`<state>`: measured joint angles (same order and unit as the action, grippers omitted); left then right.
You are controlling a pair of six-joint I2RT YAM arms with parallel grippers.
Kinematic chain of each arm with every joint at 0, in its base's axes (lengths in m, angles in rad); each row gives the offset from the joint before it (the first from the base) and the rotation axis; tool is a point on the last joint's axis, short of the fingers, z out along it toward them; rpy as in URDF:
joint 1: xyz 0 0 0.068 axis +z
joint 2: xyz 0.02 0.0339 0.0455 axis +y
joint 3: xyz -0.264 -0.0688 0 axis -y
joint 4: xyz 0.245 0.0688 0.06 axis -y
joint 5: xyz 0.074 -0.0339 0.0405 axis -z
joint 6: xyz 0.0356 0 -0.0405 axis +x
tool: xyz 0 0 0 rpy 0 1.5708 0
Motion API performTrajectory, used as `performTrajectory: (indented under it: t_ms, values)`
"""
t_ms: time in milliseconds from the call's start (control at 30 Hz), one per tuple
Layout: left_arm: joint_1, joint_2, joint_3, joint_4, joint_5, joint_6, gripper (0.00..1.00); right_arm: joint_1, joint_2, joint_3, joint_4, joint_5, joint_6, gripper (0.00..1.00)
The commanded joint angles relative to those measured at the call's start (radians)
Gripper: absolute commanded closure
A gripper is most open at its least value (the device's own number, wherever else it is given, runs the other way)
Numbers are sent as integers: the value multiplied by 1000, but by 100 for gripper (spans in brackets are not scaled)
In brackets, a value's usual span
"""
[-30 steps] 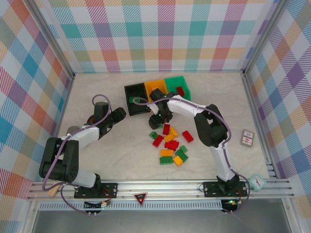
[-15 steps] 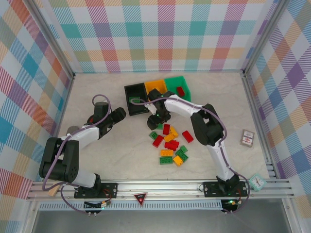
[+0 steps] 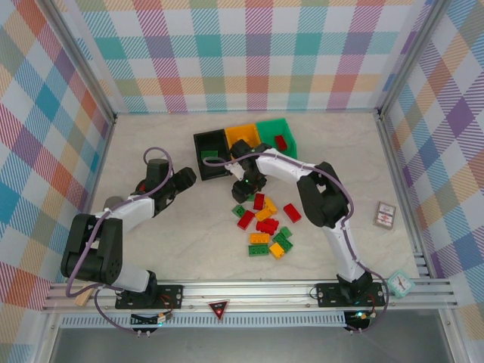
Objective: Sort the legos into containers by color
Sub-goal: Pick up the lego from the center of the table, then place the lego in the container.
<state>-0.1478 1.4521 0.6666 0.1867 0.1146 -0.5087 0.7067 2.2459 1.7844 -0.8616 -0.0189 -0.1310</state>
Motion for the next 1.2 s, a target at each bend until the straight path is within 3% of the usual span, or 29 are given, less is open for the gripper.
performTrajectory:
  t_ms: [0, 367, 733, 1000, 1167]
  values:
    - [6, 5, 10, 11, 6, -6, 33, 4, -24, -39, -51, 2, -1, 47]
    - [6, 6, 11, 13, 6, -6, 33, 3, -119, -71, 55, -62, 61, 67]
    - [7, 10, 13, 8, -3, -4, 33, 19, -210, -102, 239, -111, 180, 65]
    - [6, 11, 12, 9, 0, -5, 33, 43, -178, -33, 383, -14, 316, 65]
    - [6, 12, 11, 10, 1, -6, 33, 42, -61, 153, 347, 73, 317, 65]
